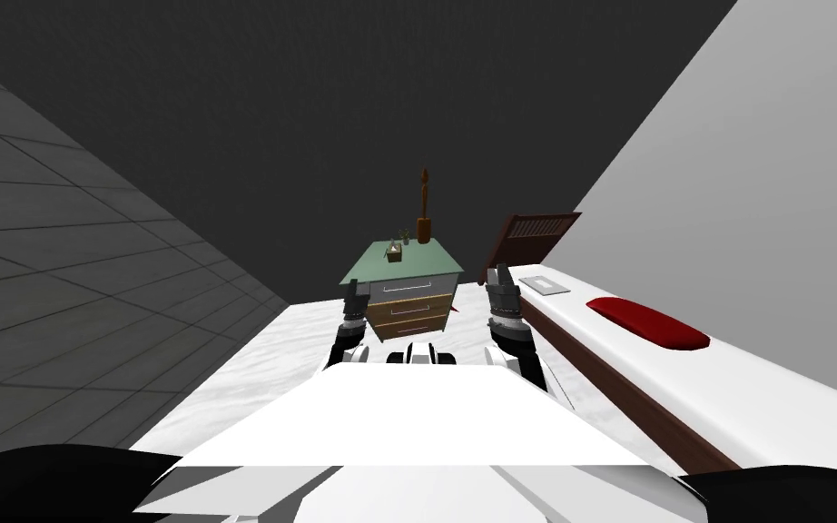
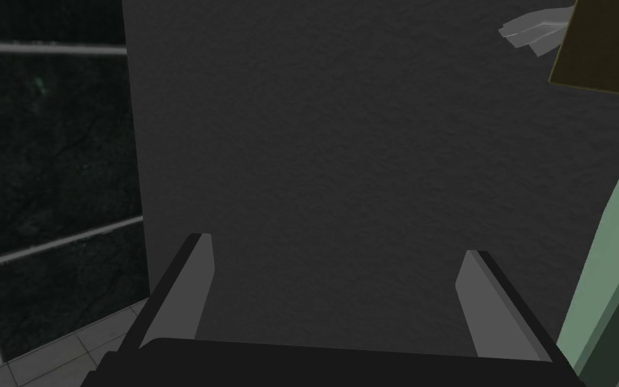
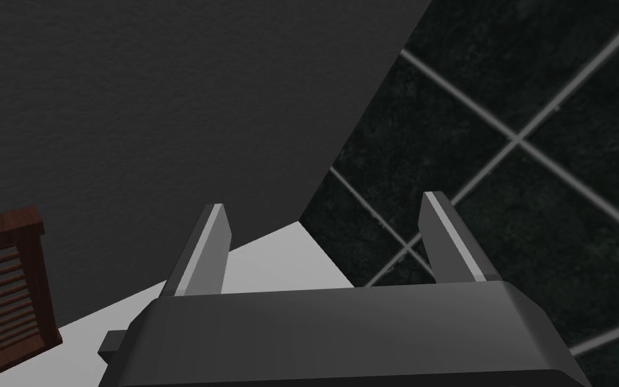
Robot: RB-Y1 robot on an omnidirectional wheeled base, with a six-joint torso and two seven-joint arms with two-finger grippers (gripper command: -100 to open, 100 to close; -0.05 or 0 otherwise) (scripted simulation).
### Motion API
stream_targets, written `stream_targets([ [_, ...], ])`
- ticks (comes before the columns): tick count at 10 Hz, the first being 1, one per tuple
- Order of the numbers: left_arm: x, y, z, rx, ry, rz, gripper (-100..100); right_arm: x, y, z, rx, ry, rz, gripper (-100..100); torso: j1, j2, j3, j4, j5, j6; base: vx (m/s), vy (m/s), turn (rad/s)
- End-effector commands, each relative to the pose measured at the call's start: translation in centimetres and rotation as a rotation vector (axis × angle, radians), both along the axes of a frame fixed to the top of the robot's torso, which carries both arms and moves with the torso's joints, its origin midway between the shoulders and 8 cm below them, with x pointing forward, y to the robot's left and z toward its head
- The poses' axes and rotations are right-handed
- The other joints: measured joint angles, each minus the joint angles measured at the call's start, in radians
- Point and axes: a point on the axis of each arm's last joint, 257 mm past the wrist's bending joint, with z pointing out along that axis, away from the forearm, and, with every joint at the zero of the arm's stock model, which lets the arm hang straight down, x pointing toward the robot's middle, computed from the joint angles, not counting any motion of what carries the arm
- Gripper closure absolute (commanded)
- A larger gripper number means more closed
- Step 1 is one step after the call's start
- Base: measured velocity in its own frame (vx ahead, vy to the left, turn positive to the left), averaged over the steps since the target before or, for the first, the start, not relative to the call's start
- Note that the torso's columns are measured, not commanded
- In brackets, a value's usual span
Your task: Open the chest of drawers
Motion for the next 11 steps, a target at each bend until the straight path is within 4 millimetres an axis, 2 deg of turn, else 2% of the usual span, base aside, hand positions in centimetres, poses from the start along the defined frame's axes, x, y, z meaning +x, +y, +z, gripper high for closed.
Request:
stream_targets([
  [1,0.0,0.0,-1.7,-0.004,0.004,-0.006,-100,0.0,0.0,0.0,0.000,0.000,0.000,0,-0.001,0.000,0.000,0.000,0.000,0.000,0.053,-0.034,0.043],
  [11,-0.6,-0.8,-8.0,-0.021,0.021,-0.028,-100,0.0,0.0,0.0,0.000,0.000,0.000,0,0.000,0.000,0.000,0.000,0.000,0.000,0.051,-0.032,0.060],
])
